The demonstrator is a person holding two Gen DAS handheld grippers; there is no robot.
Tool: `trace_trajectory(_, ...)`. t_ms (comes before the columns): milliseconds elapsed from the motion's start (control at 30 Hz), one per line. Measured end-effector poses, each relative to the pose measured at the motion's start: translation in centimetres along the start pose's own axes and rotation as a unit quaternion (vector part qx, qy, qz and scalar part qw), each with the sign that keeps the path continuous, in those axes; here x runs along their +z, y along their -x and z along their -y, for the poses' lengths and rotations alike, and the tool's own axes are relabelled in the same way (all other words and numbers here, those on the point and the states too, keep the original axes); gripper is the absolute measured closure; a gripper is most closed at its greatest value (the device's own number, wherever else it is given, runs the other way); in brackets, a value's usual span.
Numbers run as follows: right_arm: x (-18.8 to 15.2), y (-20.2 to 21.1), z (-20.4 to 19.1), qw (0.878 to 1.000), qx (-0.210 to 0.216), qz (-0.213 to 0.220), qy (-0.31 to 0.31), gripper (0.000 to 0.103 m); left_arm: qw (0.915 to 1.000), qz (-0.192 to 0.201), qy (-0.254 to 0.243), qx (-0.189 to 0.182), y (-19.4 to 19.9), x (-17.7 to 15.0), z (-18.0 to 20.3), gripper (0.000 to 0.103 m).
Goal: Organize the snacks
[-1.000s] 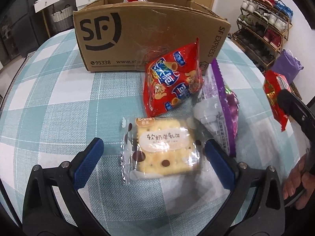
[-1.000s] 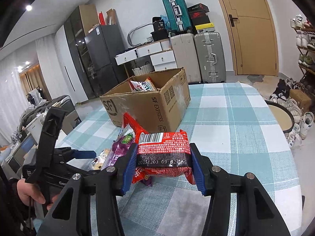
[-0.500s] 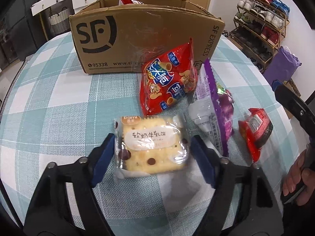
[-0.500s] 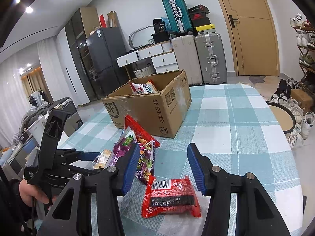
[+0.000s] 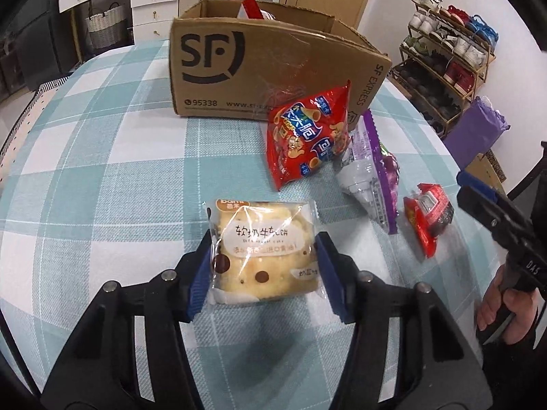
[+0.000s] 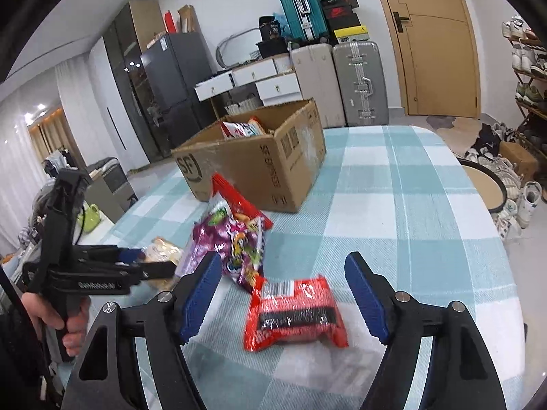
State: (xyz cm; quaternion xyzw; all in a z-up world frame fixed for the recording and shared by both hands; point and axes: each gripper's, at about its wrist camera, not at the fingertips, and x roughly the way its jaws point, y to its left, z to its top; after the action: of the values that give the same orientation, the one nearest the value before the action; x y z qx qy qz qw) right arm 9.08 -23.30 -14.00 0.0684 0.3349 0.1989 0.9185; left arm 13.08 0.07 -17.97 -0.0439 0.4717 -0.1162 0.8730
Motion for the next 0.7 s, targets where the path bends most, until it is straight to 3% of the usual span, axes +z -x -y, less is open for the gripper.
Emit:
trace_trajectory(267,-0.8,-1.3,0.2,0.998,-0.035,-0.048,0.008,0.023,0.9992,0.027,0.016,-0.023,3.5,-1.3,-1.9,0.049)
trace_trajectory(600,-1.1,-3.8,-0.9,0.992,-0.067,-0.1,0.04,0.024,0.9977,0.053,0.034,-0.026,7.1,-3.2,-4.7,0.049)
trace_trajectory(633,-1.1,-4.1,-1.2,0.99,-0.073,-0.107,0.047,0.024,0.9976,0.052,0.037,-0.026,7.3,-3.4,-5.0,0.049)
trace_trajectory(700,-1.3,-4.7,-1.5,0.988,-0.081,-0.123,0.056,0.036,0.9972,0.053,0.046,-0.027,7.4,-3.8,-5.6,0.049)
